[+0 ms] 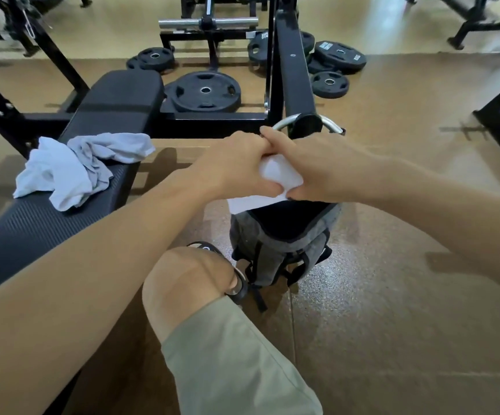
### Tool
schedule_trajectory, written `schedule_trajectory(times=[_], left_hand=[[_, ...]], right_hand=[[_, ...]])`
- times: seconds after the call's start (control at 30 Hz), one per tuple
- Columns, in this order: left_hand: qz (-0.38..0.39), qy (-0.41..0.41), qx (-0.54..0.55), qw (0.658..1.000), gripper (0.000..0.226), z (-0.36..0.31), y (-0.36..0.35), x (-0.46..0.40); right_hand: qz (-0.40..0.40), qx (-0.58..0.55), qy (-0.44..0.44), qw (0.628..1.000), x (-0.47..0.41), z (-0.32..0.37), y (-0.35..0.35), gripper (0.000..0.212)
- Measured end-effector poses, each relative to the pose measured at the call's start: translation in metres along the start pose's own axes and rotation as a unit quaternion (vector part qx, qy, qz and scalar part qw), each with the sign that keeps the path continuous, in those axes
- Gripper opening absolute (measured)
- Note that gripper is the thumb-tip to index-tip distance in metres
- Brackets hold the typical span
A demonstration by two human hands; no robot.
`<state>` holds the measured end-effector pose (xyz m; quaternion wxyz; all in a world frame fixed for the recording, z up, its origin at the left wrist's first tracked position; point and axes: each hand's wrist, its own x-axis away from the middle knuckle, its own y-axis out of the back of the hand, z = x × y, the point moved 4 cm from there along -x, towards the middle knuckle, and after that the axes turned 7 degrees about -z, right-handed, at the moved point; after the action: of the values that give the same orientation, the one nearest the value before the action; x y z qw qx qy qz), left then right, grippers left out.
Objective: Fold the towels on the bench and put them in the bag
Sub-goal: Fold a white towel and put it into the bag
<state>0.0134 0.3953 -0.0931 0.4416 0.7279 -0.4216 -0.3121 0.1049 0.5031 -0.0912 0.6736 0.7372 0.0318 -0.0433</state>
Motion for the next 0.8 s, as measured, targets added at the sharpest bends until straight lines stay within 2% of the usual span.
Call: schedule_trajectory(times=[0.1, 0.2, 0.27, 0.33, 0.4, 0.5, 0.57, 0.67, 0.73, 0.8], left_hand=[[0.008, -0.018, -0.043, 0.999, 0.065, 0.009, -0.005, 0.006], [0.036, -0.034, -0.113, 0.992, 0.061, 0.019, -0.021, 0.01], [0.019, -0.055, -0.121, 0.991, 0.05, 0.018, -0.031, 0.008], [-0.008, -0.078, -0.135, 0.988, 0.043, 0.012, -0.036, 0.006], [-0.033, -0.073, -0.116, 0.99, 0.044, 0.011, -0.041, 0.004], [-0.046, 0.002, -0.075, 0.996, 0.062, 0.023, -0.052, 0.013], [-0.056, 0.028, -0.117, 0.991, 0.073, 0.023, -0.063, 0.028], [0.002, -0.073, -0.118, 0.99, 0.063, 0.008, -0.09, 0.06], [0.048, -0.176, -0.096, 0.979, 0.038, -0.001, -0.11, 0.078], [0.036, -0.24, -0.111, 0.964, 0.012, 0.002, -0.125, 0.087]], right_hand=[[-0.009, -0.038, -0.008, 0.999, 0.003, -0.008, -0.008, 0.068], [0.018, -0.092, -0.028, 0.995, 0.012, -0.016, -0.023, 0.045], [0.017, -0.106, -0.027, 0.994, 0.015, -0.015, -0.034, 0.042], [-0.033, -0.056, 0.011, 0.998, 0.013, -0.006, -0.044, 0.044], [-0.064, -0.034, 0.006, 0.997, 0.009, 0.0, -0.05, 0.042], [-0.059, 0.006, -0.011, 0.998, 0.005, -0.007, -0.06, 0.029], [-0.064, 0.055, 0.0, 0.996, 0.005, -0.016, -0.07, 0.029], [-0.053, 0.067, 0.024, 0.996, 0.005, -0.021, -0.087, 0.047], [-0.028, 0.049, 0.043, 0.998, 0.004, -0.008, -0.104, 0.05], [-0.004, 0.047, 0.054, 0.997, 0.004, 0.012, -0.128, 0.045]])
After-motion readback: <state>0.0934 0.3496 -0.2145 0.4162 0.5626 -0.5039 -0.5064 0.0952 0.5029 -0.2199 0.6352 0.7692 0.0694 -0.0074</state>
